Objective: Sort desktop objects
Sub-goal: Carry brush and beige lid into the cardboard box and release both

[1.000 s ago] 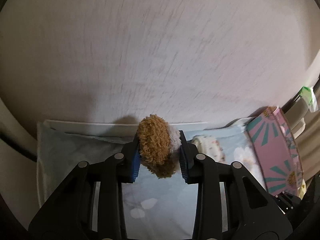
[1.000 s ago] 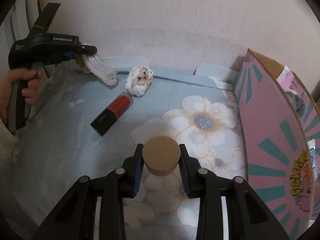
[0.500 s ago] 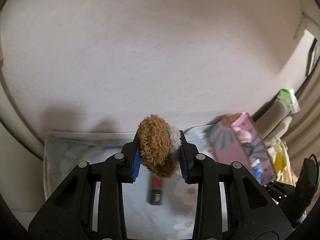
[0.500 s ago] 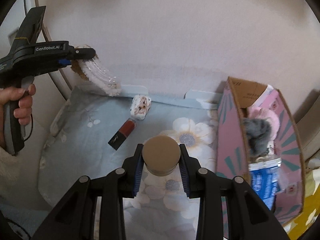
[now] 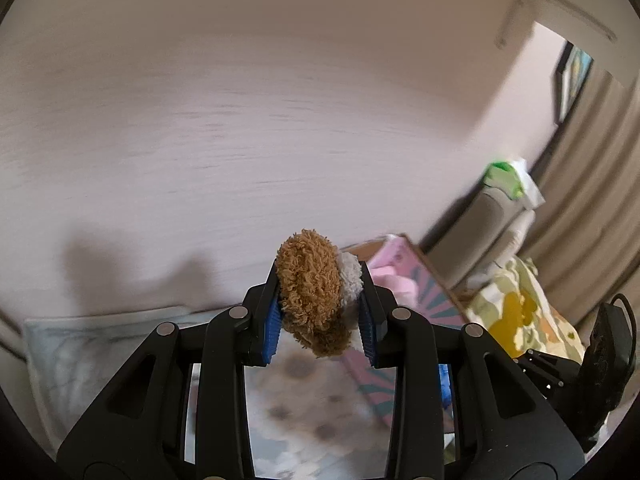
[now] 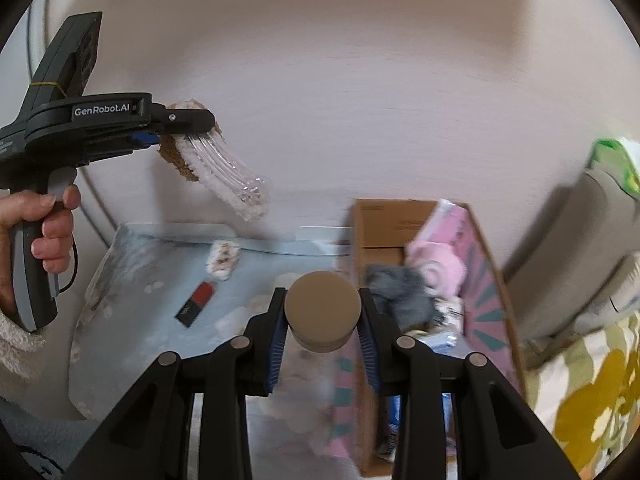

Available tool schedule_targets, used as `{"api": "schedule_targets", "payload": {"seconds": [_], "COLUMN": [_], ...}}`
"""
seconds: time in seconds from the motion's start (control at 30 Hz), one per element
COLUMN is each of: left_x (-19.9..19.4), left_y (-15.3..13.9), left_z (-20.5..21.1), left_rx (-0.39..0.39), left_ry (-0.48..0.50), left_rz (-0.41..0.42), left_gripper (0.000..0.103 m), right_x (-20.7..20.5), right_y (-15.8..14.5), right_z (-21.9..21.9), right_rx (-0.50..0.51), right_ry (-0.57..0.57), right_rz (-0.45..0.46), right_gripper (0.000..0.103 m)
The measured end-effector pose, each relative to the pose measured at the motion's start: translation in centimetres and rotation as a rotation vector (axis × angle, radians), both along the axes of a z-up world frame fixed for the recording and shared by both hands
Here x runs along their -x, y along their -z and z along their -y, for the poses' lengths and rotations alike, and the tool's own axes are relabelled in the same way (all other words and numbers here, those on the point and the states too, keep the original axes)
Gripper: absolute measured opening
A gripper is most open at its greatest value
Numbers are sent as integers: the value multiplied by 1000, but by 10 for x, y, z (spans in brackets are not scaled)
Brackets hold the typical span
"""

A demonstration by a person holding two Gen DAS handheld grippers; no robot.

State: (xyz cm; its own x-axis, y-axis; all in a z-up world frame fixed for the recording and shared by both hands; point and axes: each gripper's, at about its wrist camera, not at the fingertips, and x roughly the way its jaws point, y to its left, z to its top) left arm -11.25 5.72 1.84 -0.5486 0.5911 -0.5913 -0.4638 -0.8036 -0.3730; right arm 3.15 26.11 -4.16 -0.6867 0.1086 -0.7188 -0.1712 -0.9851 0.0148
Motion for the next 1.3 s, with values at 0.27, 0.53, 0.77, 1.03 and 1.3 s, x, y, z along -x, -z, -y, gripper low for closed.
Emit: {"api": "schedule_targets", "payload": {"seconds": [0.27, 0.53, 0.77, 1.03, 1.3], "left_x": [-1, 5, 11, 17, 13], "left_y": [5, 23, 56, 82, 82], "left_z": [-85, -160, -221, -228, -230], "left_rx": [-17, -15, 28, 107, 199], "left_ry": [142, 256, 326, 325, 328], "left_rz": [19, 83, 131, 168, 115], "left_gripper": [29, 29, 29, 29, 30], "right_x": [-29, -39, -32, -22, -12], "right_y": [7, 26, 49, 58, 62], "right_z": [-39, -73, -93, -101, -96], "right_rx": [13, 60, 112, 126, 122], "right_ry": [114, 170, 162, 138, 122], "right_rz": [22, 54, 81, 94, 107], "right_gripper": [31, 31, 31, 31, 31]}}
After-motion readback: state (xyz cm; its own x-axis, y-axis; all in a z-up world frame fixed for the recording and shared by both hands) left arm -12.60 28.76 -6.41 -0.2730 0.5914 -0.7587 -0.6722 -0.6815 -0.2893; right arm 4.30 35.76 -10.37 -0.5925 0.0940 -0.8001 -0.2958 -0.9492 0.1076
